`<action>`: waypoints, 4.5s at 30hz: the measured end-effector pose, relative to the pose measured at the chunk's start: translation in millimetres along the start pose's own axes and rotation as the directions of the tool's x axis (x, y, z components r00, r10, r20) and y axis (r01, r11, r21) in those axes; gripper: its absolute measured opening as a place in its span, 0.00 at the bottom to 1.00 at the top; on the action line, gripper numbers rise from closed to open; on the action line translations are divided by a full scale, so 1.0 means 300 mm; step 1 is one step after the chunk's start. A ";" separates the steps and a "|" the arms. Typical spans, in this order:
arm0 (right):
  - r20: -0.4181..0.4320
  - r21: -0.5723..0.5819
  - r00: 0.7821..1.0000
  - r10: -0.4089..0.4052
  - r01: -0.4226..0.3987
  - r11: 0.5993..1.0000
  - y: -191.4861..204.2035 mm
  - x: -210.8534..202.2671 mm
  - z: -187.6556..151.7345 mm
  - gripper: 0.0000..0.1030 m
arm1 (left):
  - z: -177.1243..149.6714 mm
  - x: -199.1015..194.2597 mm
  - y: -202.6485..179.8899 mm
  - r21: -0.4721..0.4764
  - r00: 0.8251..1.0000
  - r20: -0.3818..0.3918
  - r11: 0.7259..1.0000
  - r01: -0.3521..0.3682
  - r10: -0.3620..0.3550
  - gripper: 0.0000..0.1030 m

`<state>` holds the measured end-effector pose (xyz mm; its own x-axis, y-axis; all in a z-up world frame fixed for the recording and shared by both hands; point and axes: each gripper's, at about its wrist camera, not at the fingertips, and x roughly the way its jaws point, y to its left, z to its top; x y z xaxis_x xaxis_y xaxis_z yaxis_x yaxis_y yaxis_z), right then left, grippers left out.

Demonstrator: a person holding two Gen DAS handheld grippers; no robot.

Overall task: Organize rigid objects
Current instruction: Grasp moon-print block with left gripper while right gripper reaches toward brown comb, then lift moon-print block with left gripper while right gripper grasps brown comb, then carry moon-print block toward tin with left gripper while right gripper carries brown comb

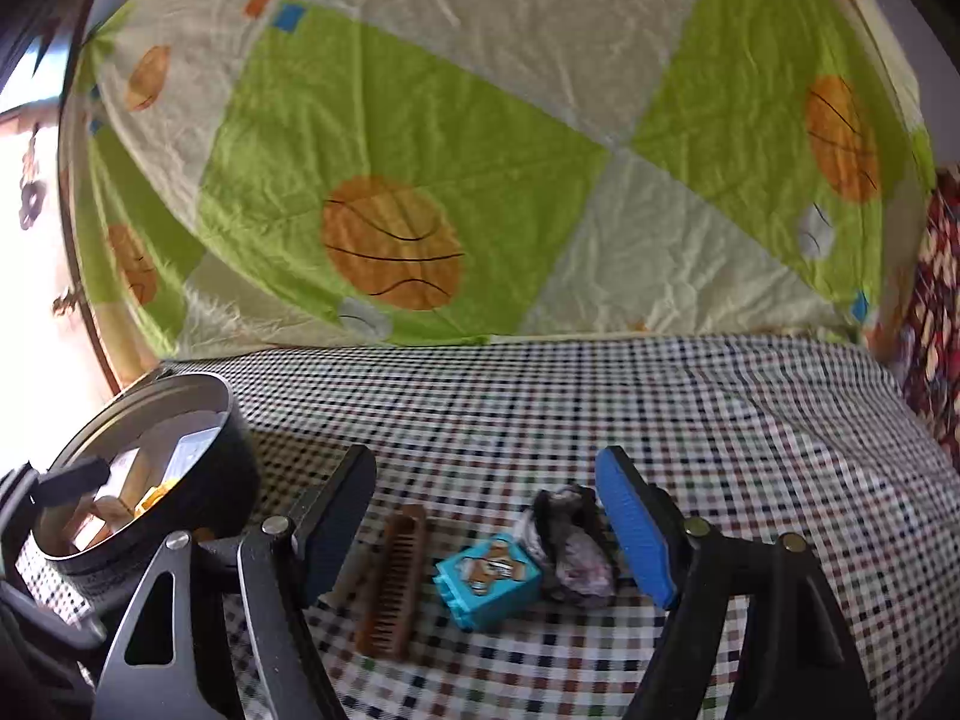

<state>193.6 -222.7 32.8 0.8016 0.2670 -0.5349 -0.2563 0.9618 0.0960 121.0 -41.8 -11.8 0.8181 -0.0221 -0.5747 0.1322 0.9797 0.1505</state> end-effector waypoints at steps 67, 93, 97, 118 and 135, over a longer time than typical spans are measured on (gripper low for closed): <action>-0.410 -0.167 0.911 0.044 -0.122 0.978 0.238 0.222 -0.123 0.50 | -0.051 0.221 0.093 -0.128 0.983 -0.165 0.990 0.054 -0.075 0.29; -0.194 -0.180 0.980 0.048 -0.084 0.980 0.238 0.138 -0.127 0.27 | -0.050 0.149 0.087 -0.112 0.999 -0.048 0.994 0.010 -0.016 0.29; -0.167 -0.192 0.985 0.052 -0.084 0.978 0.240 0.117 -0.126 0.27 | -0.051 0.134 0.088 -0.108 1.000 -0.025 0.994 0.000 -0.003 0.29; -0.052 -0.157 0.997 0.063 -0.070 0.985 0.216 0.057 -0.134 0.27 | -0.049 0.088 0.096 -0.114 0.999 0.036 0.993 -0.019 0.023 0.29; 0.005 -0.147 0.999 0.047 -0.046 0.988 0.211 0.020 -0.135 0.27 | -0.053 0.056 0.091 -0.108 0.996 0.075 0.994 -0.036 0.044 0.29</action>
<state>160.3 -162.8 1.7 0.7913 0.3125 -0.5255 -0.3695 0.9292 -0.0039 129.6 -12.2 -30.1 0.8627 0.0064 -0.5057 0.0417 0.9956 0.0837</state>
